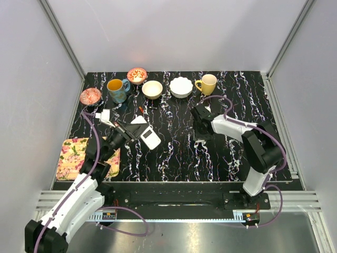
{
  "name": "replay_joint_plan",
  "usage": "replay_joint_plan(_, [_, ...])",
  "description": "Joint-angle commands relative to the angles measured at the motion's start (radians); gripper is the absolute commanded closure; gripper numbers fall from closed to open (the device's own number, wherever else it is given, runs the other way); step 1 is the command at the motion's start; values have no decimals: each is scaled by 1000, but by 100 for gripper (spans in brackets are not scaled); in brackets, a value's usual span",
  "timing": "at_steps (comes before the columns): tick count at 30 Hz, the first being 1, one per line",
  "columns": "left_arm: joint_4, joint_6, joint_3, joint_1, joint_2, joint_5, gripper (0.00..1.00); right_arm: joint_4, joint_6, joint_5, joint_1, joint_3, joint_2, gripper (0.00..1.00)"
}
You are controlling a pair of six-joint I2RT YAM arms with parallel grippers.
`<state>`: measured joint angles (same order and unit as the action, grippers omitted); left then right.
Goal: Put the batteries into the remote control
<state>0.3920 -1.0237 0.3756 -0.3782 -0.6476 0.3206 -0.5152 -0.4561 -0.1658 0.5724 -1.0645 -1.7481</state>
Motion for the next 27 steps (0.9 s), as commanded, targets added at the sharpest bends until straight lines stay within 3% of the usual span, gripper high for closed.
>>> replay_joint_plan(1, [13,-16,-59,-11,32,63,100,-3,75,-31,-19,-141,-63,81])
replay_joint_plan(11, [-48,33,-46,-41,49,51,100,-48,126,22,-55,-189,-165,78])
replay_joint_plan(12, [-48,34,-44,-39,49,49,100,-45,123,28,-55,-187,-165,75])
replay_joint_plan(16, [17,19,-56,-39,42,57,100,-42,108,31,-55,-181,-139,39])
replay_joint_plan(18, [51,11,-67,-39,34,66,100,-40,93,20,-55,-175,-99,32])
replay_joint_plan(23, [28,30,-63,-37,39,25,100,-40,71,0,-54,-175,34,21])
replay_joint_plan(27, [-34,62,-40,-37,68,-49,100,44,62,57,-34,-160,128,23])
